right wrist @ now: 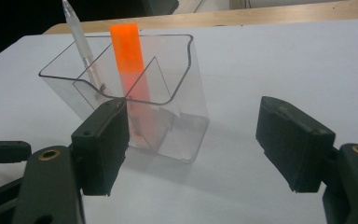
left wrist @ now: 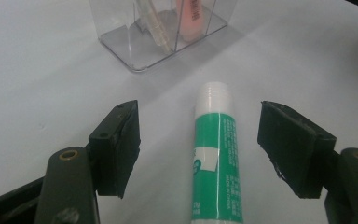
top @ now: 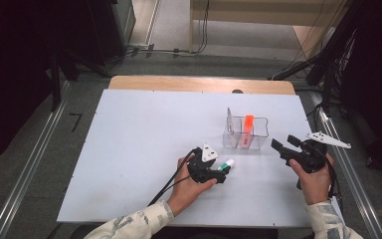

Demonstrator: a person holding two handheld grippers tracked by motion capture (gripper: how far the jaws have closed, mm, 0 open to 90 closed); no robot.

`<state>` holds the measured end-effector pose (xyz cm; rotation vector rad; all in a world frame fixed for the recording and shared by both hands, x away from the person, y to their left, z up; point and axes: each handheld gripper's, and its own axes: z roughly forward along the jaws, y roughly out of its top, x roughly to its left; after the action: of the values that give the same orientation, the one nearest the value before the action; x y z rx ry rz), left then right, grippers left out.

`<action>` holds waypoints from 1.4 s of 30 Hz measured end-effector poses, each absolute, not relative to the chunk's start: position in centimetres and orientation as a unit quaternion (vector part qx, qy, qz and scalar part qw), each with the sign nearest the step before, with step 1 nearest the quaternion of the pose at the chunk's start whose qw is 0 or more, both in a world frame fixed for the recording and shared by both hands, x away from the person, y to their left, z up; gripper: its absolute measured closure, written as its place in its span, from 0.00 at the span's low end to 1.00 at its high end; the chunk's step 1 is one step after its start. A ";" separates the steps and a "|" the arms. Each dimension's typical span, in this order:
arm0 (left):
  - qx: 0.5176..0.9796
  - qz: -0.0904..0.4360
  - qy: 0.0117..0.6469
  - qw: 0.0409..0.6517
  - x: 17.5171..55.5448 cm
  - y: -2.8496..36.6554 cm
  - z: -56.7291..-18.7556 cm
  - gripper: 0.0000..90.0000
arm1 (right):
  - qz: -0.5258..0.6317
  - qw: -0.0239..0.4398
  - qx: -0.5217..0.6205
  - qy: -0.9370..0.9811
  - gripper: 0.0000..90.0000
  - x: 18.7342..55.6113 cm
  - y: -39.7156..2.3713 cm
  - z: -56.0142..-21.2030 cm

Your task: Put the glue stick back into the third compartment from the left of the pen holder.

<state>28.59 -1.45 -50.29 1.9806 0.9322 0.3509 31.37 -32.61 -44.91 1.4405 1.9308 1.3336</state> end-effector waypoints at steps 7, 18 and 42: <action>0.803 0.146 0.375 0.440 28.9 -1.8 -50.4 0.36 | 0.474 0.193 0.514 0.688 0.27 31.4 -32.6 -45.0; 0.812 0.144 0.374 0.425 29.4 -2.5 -50.7 0.37 | 0.474 0.191 0.514 0.689 0.27 31.5 -32.6 -45.0; 0.825 0.150 0.364 0.405 29.7 -3.9 -51.4 0.47 | 0.473 0.191 0.516 0.688 0.27 31.5 -32.8 -45.0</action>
<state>29.71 -3.92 -51.36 2.0823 0.9190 0.3792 31.48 -32.78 -45.01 1.4493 1.9337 1.3296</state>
